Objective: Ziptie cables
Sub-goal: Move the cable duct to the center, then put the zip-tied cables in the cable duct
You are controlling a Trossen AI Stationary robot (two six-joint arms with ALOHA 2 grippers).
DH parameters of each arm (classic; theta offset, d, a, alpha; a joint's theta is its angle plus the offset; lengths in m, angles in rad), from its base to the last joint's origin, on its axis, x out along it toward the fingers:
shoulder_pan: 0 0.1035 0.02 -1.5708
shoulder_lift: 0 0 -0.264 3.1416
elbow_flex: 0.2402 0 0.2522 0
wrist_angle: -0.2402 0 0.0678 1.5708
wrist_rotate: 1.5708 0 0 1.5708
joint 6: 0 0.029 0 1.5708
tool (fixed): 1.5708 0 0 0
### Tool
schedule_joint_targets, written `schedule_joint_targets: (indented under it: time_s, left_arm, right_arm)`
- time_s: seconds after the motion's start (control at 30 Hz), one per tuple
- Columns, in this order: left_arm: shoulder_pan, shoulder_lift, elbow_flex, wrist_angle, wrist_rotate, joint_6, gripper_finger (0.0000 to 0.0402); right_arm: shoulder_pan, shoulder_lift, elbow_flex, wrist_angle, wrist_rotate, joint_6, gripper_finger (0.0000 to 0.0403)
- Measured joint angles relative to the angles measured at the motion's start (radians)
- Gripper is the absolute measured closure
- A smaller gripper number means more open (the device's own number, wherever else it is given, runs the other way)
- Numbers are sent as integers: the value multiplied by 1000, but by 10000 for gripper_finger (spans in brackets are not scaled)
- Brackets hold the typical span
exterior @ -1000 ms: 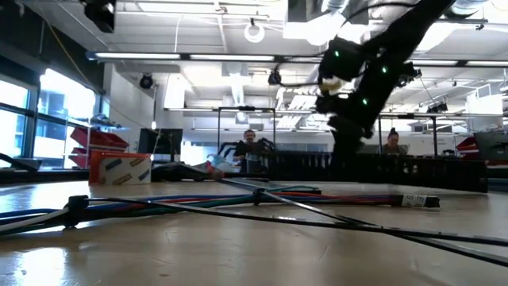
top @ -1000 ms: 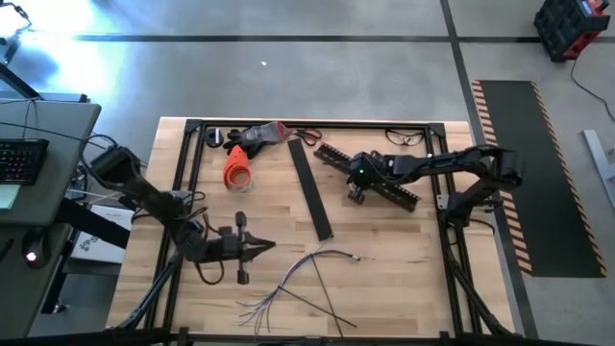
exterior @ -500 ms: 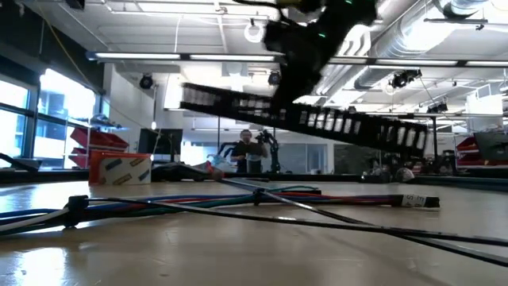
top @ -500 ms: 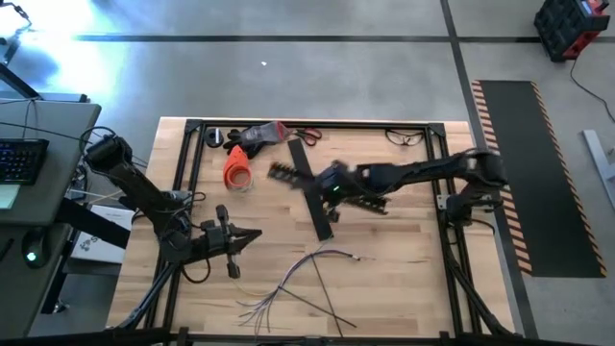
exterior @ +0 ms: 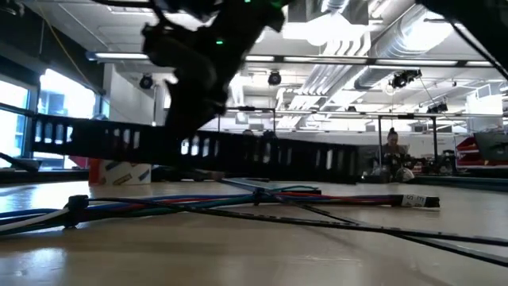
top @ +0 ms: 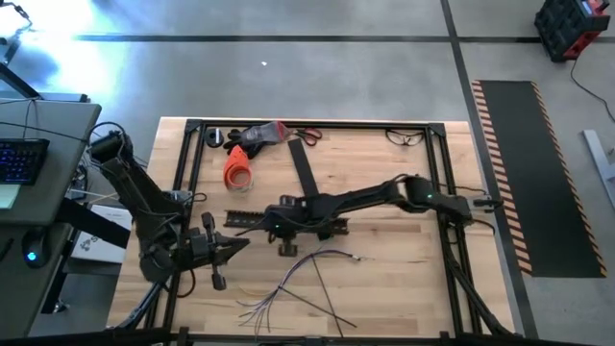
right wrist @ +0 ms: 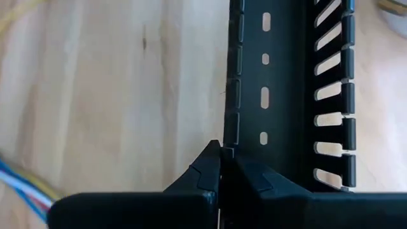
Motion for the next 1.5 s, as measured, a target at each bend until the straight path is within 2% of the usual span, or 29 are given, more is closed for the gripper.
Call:
schedule_joint_targets:
  time_s: [0.1, 0.23, 0.33, 0.43, 0.63, 0.8, 0.9, 0.97, 1.13, 1.2, 1.3, 1.37, 1.43, 1.5]
  left_arm:
    - [-34, -12, 19, -84, -3, -89, 402]
    - [-64, -12, 24, -113, -3, -139, 402]
    - [-76, -12, 25, -139, -3, -180, 402]
    - [-82, -12, 25, -154, -3, -217, 402]
    - [-87, -13, 25, -154, 0, -203, 402]
    - [-130, -28, 25, -153, -1, -208, 402]
    - [-163, -27, 25, -183, -1, -241, 402]
    - [-181, -27, 25, -238, 0, -295, 402]
    - [-199, -27, 24, -517, 11, -574, 402]
    - [-187, -27, 24, -627, 50, -696, 402]
    - [-151, -26, 24, -735, 152, -843, 402]
    - [-130, -12, 24, -760, 213, -893, 402]
    - [-115, 16, 24, -761, 256, -901, 402]
    - [-99, 46, 24, -755, 293, -901, 402]
  right_arm:
    - [-1, 74, 97, -19, -45, 12, 403]
    - [-2, 146, 159, -37, -68, 1, 395]
    - [-1, 162, 169, -39, -85, -26, 361]
    - [-1, 163, 169, -41, -98, -29, 307]
    - [-1, 61, 170, -62, -96, -103, 213]
    - [41, -90, 106, -154, 50, -181, 196]
    - [104, -231, -37, -178, 93, -181, 204]
    - [155, -345, -195, -155, 133, -121, 212]
    - [306, -617, -645, 15, 278, 178, 232]
    - [369, -694, -814, 168, 279, 321, 238]
    - [439, -736, -1045, 443, 260, 467, 244]
    - [468, -734, -1154, 598, 282, 481, 244]
    - [491, -719, -1218, 679, 330, 486, 241]
    - [507, -705, -1256, 675, 390, 497, 235]
